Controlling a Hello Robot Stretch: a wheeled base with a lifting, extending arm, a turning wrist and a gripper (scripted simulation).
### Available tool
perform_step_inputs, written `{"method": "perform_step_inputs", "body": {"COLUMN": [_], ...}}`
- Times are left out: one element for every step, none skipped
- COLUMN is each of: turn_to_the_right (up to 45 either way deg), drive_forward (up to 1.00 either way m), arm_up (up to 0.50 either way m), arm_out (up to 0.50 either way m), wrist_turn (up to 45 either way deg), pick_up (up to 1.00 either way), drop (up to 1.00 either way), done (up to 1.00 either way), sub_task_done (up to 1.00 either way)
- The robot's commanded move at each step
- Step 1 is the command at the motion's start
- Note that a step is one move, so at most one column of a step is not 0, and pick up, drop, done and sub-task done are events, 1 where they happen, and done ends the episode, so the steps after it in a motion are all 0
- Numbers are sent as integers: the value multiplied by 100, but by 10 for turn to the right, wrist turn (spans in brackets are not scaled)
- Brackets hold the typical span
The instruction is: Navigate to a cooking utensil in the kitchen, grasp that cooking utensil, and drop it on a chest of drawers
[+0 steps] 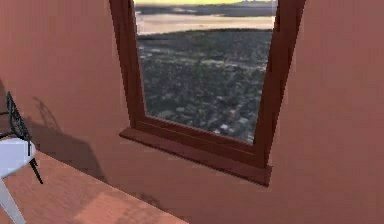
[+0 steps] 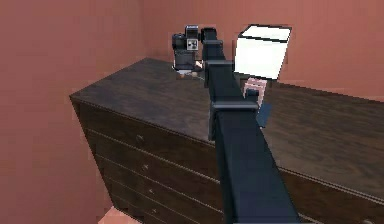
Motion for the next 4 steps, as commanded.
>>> {"method": "perform_step_inputs", "body": {"turn_to_the_right": [0,0,0,0], "drive_forward": [0,0,0,0], "arm_up": [0,0,-12,0], "arm_out": [0,0,0,0], "wrist_turn": [450,210,0,0], "pick_up": [0,0,0,0], "drop": [0,0,0,100], "done": [0,0,0,0], "sub_task_done": [0,0,0,0]}}
